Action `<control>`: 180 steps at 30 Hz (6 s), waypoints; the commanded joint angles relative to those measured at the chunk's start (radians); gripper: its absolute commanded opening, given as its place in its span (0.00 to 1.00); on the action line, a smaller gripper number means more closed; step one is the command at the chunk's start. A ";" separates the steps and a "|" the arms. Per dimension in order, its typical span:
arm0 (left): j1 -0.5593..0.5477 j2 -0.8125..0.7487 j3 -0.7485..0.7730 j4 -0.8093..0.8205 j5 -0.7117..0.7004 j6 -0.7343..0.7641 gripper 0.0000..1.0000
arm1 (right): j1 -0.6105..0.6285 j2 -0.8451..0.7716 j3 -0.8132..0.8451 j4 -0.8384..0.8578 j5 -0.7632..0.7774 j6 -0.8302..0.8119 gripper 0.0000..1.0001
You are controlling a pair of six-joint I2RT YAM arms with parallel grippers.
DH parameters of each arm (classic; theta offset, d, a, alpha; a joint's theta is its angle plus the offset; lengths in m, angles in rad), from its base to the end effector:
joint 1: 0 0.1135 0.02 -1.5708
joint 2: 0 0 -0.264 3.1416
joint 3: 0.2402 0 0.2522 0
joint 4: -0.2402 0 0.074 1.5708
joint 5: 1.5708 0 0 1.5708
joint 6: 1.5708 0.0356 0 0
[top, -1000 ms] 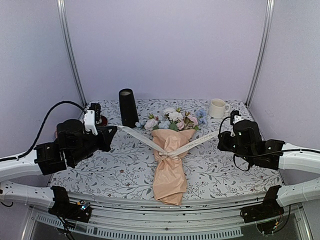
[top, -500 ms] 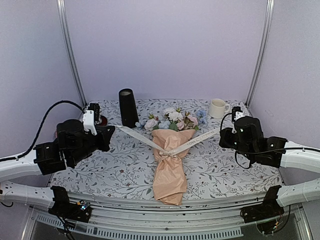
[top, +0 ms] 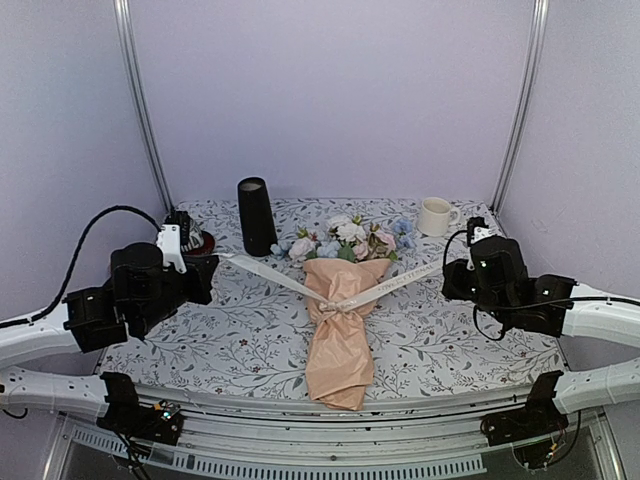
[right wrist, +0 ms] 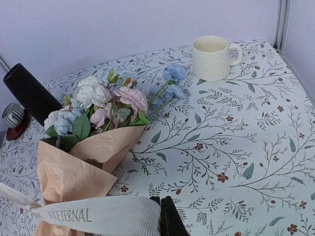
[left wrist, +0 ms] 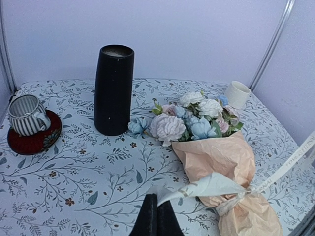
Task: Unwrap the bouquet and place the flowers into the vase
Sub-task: Untie the ribbon from the tied bouquet, then untie the half-tied ribbon from the folded wrapping paper.
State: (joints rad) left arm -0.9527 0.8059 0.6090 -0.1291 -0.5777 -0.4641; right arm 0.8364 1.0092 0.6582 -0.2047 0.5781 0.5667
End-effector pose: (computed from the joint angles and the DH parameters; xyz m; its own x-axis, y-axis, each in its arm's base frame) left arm 0.1245 -0.1416 0.2816 -0.3374 -0.1726 -0.9254 0.2594 0.9279 -0.2676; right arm 0.1607 0.1490 0.2543 -0.4650 0.1559 -0.8715 -0.0722 0.9744 0.2129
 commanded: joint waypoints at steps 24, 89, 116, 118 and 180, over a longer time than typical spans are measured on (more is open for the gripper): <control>0.129 -0.164 -0.133 -0.101 -0.029 -0.187 0.00 | -0.138 -0.137 -0.125 -0.026 0.027 0.160 0.02; 0.623 -0.402 -0.181 -0.156 0.288 -0.280 0.61 | -0.496 -0.329 -0.002 -0.369 0.058 0.204 0.71; 0.314 0.046 -0.205 0.365 0.739 -0.036 0.60 | -0.385 -0.135 -0.103 0.223 -0.992 -0.238 0.60; 0.288 0.096 -0.191 0.380 0.744 -0.025 0.60 | -0.348 -0.112 -0.119 0.269 -0.989 -0.225 0.60; -0.057 0.726 0.109 0.366 0.590 0.109 0.33 | 0.060 0.618 0.080 0.424 -0.840 -0.228 0.28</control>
State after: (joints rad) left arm -0.9848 1.5299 0.6971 0.2573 0.0395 -0.3698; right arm 0.8860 1.6772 0.7704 0.2104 -0.2913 0.3447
